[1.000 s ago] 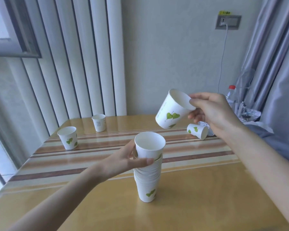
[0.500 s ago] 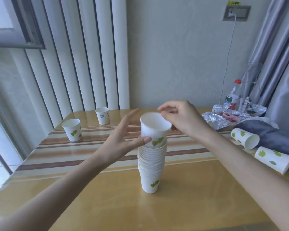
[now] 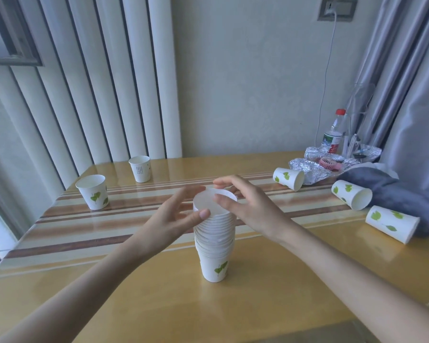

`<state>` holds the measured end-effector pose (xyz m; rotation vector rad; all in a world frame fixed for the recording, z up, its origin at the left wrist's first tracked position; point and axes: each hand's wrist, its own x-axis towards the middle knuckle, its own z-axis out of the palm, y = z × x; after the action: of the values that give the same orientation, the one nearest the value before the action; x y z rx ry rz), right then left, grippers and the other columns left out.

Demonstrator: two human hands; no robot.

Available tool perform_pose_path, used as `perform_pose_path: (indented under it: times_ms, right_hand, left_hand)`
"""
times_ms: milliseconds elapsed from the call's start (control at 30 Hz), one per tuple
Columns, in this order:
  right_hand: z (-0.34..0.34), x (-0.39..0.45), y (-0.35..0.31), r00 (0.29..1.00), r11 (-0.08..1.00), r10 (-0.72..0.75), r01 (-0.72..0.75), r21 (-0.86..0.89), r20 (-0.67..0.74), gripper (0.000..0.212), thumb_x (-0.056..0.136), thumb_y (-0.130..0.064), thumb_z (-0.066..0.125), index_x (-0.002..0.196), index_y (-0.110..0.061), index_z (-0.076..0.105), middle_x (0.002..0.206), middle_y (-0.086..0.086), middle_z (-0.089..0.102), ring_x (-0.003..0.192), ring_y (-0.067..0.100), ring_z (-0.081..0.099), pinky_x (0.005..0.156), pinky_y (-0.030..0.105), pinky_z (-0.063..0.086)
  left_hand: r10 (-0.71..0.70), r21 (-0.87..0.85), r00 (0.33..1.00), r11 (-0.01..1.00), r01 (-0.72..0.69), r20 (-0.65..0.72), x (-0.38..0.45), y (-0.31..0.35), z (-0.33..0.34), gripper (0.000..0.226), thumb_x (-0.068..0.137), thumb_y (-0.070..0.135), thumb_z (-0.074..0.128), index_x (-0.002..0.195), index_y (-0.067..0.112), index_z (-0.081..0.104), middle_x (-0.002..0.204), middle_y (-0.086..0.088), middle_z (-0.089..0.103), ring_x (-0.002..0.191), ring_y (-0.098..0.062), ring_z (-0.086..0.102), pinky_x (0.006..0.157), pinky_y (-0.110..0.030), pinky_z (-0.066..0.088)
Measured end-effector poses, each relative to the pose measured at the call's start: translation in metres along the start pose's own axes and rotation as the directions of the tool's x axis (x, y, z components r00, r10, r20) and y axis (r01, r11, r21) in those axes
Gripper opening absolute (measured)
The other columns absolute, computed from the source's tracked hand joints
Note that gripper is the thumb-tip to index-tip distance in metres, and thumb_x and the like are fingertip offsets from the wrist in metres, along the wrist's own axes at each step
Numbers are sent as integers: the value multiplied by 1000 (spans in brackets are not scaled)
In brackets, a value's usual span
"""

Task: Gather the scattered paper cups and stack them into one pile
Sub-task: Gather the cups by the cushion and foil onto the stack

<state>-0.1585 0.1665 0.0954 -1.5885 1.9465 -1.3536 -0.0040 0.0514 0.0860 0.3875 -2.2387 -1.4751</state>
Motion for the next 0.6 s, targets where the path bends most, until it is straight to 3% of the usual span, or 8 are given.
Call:
perform_pose_path:
  times_ms: [67, 133, 233, 333, 467, 600]
  right_hand:
    - [-1, -3, 4, 999, 987, 47, -48, 151, 5, 40, 82, -54, 48, 115, -33, 55, 121, -16, 59, 114, 0, 51, 93, 16, 41]
    - [-7, -2, 16, 993, 966, 118, -109, 235, -26, 39, 83, -55, 44, 112, -31, 57, 119, -15, 60, 114, 1, 53, 94, 18, 41]
    - [-23, 6, 43, 975, 974, 202, -190, 124, -91, 21, 92, -34, 52, 107, -23, 60, 102, -17, 60, 101, 5, 55, 89, 18, 42]
    - [-47, 12, 74, 953, 957, 280, -286, -41, -116, 19, 91, -23, 54, 106, -14, 63, 93, -17, 57, 92, 4, 54, 82, 15, 40]
    - [-79, 7, 117, 885, 892, 422, -444, -86, -197, 18, 90, -19, 56, 103, -10, 66, 103, 2, 65, 99, 16, 57, 84, 27, 43]
    - [-113, 0, 144, 834, 842, 477, -525, -128, -278, 15, 89, -14, 56, 99, -11, 66, 102, 2, 68, 102, 20, 60, 89, 31, 45]
  left_hand:
    - [11, -3, 1000, 1000, -11, 5, -2, 2, -1, 54, 82, 58, 51, 128, 30, 47, 122, 19, 59, 107, 9, 58, 74, -10, 49]
    - [-6, 8, 997, 1000, 7, -76, 7, 0, -8, 61, 76, 64, 45, 126, 31, 51, 120, 19, 61, 106, 9, 59, 80, -13, 47]
    - [-45, 52, 990, 997, 53, -131, 38, -5, -17, 38, 88, 40, 55, 120, 19, 57, 115, 10, 64, 94, 9, 63, 77, -10, 47]
    - [-74, 164, 997, 983, 79, -34, 79, -10, -14, 30, 89, 21, 59, 117, 13, 58, 114, 3, 63, 93, 2, 61, 66, -4, 48]
    - [-57, 289, 988, 957, 14, 142, 140, -7, 8, 37, 86, 18, 62, 121, 9, 54, 117, -1, 60, 107, -12, 58, 82, -13, 49]
    - [-1, 336, 957, 936, -102, 291, 205, 5, 34, 39, 84, 20, 65, 120, 11, 54, 115, -2, 59, 108, -16, 58, 79, -9, 45]
